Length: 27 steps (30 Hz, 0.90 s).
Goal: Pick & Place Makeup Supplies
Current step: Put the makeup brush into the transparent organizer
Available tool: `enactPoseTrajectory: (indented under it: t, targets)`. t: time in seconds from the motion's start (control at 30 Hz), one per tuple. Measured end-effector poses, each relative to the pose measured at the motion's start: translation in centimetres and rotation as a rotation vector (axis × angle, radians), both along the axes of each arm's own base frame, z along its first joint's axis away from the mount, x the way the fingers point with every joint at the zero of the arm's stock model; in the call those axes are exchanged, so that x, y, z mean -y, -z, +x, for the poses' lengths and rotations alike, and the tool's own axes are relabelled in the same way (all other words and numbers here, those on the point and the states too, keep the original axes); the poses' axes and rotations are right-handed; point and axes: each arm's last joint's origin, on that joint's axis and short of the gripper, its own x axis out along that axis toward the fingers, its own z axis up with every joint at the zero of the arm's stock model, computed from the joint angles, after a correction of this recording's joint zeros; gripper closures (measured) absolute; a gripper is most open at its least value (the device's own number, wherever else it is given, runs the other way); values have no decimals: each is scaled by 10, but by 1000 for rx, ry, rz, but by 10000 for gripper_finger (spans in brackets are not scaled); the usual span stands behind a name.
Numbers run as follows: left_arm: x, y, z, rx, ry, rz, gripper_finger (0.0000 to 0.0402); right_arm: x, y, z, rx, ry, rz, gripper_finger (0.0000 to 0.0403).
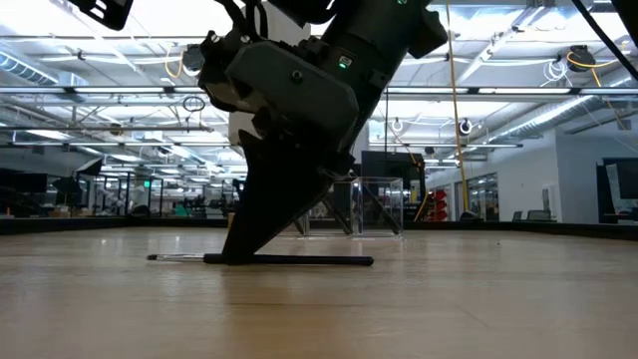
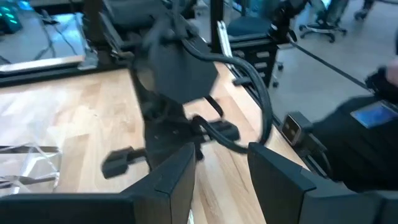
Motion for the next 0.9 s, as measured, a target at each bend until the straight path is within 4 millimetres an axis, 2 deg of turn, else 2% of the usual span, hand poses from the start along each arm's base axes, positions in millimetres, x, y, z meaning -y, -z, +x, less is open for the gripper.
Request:
enactPoseTrajectory:
  t: [0.17,0.4,0.47,0.57,0.73,0.9]
  targets:
    - [0,-3,1,35,-28,-13,243,-1,-7,3,50,22,-2,399]
    - [0,-4,1,38,-10,-3,243,-13,-53,8,298,-46,-3,402]
    - [3,-4,0,40,35,10,243,-19,-72,10,399,-72,12,402]
    - [7,-4,-3,40,73,12,243,-29,-101,5,498,-96,-2,402]
    - [11,-5,-6,54,92,1,243,-42,-121,-5,584,-139,-56,402]
    - [18,-13,-7,156,133,5,243,-57,-168,-13,820,-225,-20,403]
